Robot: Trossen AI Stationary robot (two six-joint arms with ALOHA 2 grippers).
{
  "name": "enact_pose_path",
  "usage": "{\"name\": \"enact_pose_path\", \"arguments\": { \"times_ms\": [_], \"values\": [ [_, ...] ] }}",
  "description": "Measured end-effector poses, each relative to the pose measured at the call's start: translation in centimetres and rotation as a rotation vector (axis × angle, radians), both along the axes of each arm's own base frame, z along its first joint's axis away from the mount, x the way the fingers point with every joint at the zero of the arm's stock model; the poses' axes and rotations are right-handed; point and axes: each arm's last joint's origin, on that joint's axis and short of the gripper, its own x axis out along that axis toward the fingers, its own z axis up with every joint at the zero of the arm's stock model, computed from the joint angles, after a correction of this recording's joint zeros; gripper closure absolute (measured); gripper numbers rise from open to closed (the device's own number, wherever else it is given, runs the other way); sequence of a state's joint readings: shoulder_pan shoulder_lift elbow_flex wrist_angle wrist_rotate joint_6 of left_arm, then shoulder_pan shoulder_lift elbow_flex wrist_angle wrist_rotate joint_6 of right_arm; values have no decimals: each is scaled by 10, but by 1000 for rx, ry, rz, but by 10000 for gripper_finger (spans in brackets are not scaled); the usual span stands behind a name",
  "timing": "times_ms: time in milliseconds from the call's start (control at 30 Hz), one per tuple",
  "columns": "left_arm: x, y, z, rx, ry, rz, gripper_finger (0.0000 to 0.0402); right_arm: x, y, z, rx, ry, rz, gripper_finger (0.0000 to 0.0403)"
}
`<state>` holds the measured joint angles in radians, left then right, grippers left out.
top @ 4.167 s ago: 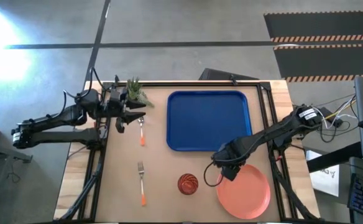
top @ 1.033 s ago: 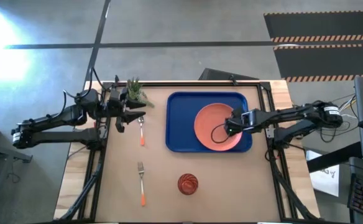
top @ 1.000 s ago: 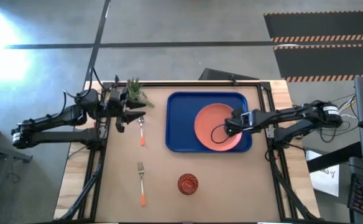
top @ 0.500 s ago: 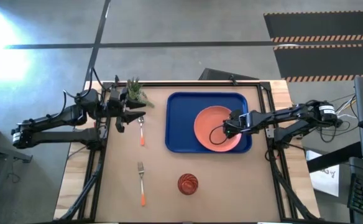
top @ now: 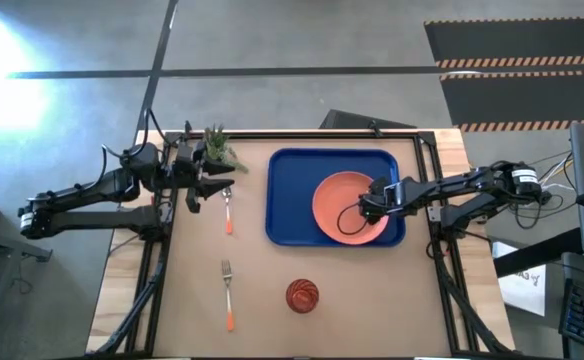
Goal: Pick and place plate/cup/fork/spoon on tray
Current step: Put the orange plate on the bottom right of the blue serving tray, then put the orange glass on the blue serving tray to the top right of the orange plate
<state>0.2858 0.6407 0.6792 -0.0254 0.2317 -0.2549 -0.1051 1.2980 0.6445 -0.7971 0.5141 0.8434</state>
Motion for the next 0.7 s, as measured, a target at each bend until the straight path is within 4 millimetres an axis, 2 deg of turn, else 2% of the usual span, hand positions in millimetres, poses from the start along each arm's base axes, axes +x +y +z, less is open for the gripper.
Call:
{"name": "enact_pose_path", "arguments": {
  "times_ms": [300, 400, 533, 700],
  "values": [
    [-2, 0, 1, 2, -7, 0, 228, -1, -1, 1, -45, 11, -7, 275],
    [-2, 0, 0, 8, 5, 11, 228, 3, -2, 9, -87, -16, -9, 270],
    [-1, 1, -3, 2, 27, 48, 228, 18, -5, 36, -156, -105, 14, 268],
    [1, 2, -11, -28, 54, 51, 228, 39, -8, 90, -222, -233, 107, 268]
  ]
}}
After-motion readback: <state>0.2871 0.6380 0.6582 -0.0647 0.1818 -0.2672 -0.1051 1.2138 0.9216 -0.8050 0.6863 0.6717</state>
